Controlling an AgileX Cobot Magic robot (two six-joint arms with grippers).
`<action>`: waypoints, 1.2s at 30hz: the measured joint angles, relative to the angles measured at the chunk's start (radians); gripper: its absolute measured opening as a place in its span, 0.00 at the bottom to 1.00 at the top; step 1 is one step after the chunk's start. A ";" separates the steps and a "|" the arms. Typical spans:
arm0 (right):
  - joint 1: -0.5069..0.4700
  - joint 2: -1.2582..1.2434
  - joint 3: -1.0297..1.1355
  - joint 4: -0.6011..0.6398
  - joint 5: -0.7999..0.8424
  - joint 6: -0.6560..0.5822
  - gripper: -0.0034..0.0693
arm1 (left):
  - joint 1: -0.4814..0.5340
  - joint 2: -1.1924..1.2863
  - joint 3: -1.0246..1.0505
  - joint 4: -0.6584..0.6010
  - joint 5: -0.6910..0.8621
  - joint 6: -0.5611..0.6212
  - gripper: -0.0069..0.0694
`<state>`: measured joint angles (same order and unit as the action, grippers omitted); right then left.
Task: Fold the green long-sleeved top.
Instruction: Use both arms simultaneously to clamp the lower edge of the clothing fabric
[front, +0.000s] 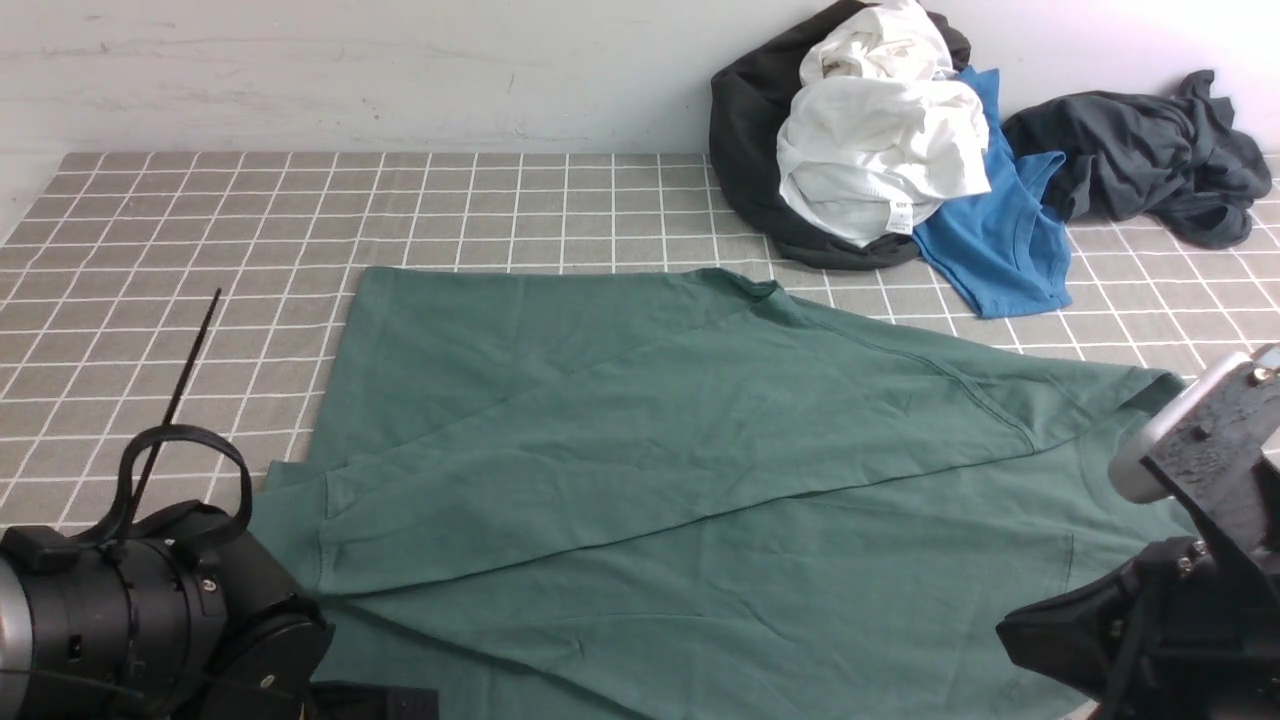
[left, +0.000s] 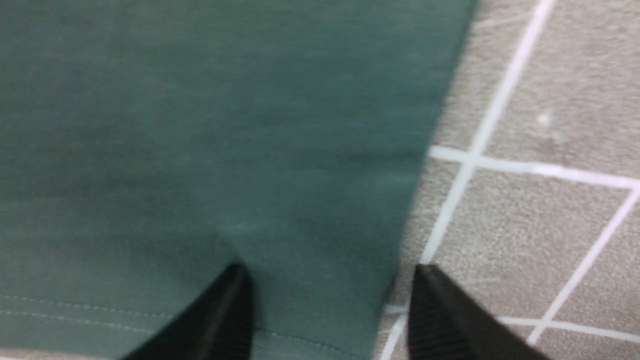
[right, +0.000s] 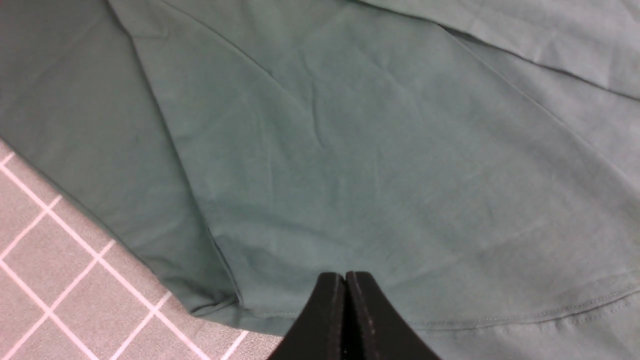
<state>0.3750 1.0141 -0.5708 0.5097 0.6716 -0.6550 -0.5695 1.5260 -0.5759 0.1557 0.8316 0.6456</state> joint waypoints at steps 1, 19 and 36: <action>0.000 0.000 0.000 0.000 0.001 -0.006 0.03 | -0.004 0.000 0.000 0.005 0.001 -0.001 0.49; 0.000 -0.028 -0.028 -0.163 0.017 -0.199 0.28 | -0.064 -0.339 -0.004 0.167 0.053 -0.537 0.08; 0.000 0.527 -0.037 -0.888 -0.081 -0.139 0.55 | -0.064 -0.369 -0.004 0.120 0.027 -0.621 0.08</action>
<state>0.3755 1.5412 -0.6082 -0.3779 0.5904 -0.7940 -0.6332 1.1566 -0.5795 0.2756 0.8582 0.0245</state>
